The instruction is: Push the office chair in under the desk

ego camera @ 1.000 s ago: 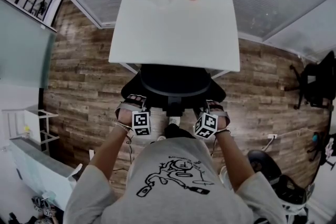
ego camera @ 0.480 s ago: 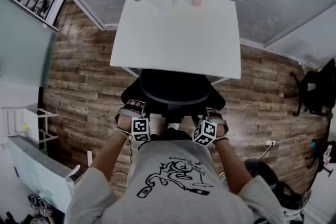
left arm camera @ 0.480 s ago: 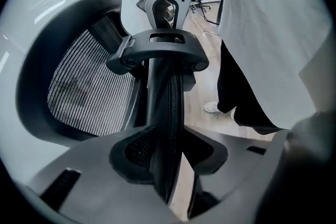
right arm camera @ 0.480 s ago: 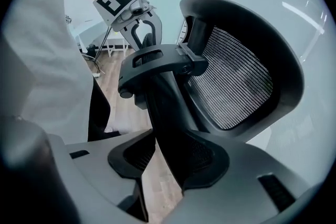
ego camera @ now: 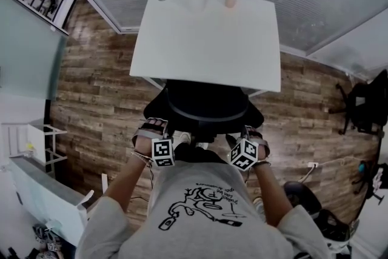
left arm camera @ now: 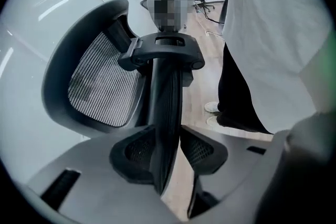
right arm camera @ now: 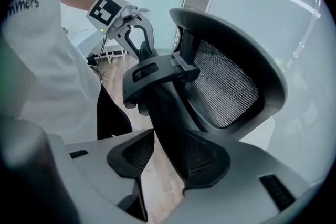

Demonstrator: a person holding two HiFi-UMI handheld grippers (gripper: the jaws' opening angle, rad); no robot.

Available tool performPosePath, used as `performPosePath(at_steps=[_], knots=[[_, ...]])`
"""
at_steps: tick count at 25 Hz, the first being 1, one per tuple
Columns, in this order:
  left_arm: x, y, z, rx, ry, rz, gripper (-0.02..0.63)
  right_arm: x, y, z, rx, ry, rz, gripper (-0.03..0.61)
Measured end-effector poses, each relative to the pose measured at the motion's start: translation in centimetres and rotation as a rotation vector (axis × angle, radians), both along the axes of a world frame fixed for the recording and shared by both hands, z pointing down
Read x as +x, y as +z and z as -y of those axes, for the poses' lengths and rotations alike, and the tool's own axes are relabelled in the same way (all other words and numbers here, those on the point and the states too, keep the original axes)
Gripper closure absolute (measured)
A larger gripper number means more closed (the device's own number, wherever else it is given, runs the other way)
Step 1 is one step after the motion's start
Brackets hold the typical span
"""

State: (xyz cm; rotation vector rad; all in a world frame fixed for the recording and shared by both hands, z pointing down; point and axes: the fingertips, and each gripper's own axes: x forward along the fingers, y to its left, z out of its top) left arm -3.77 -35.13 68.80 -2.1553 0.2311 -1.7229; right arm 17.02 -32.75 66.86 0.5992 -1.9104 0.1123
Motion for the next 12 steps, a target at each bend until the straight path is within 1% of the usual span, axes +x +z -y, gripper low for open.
performPosePath(at_steps=[4, 6, 7, 9, 10, 12], knots=[[-0.8, -1.4, -0.4, -0.029, -0.038, -0.042, 0.466, -0.2, -2.8, 0.3, 0.016, 0.084, 0.092, 0.406], [-0.7, -2.7, -0.6, -0.03, -0.058, -0.086, 0.468, -0.4, -4.7, 0.8, 0.033, 0.133, 0.154, 0.41], [-0.4, -3.6, -0.6, -0.032, -0.077, -0.123, 0.474, -0.6, -5.8, 1.0, 0.043, 0.158, 0.188, 0.416], [0.4, -6.0, -0.3, -0.038, -0.135, -0.234, 0.483, -1.0, -7.8, 1.4, 0.063, 0.213, 0.266, 0.428], [1.0, -7.6, 0.0, -0.046, -0.177, -0.318, 0.49, -1.3, -8.8, 1.5, 0.073, 0.238, 0.304, 0.431], [2.4, -11.7, 0.6, -0.085, -0.287, -0.541, 0.501, -1.9, -11.1, 1.8, 0.097, 0.272, 0.375, 0.439]])
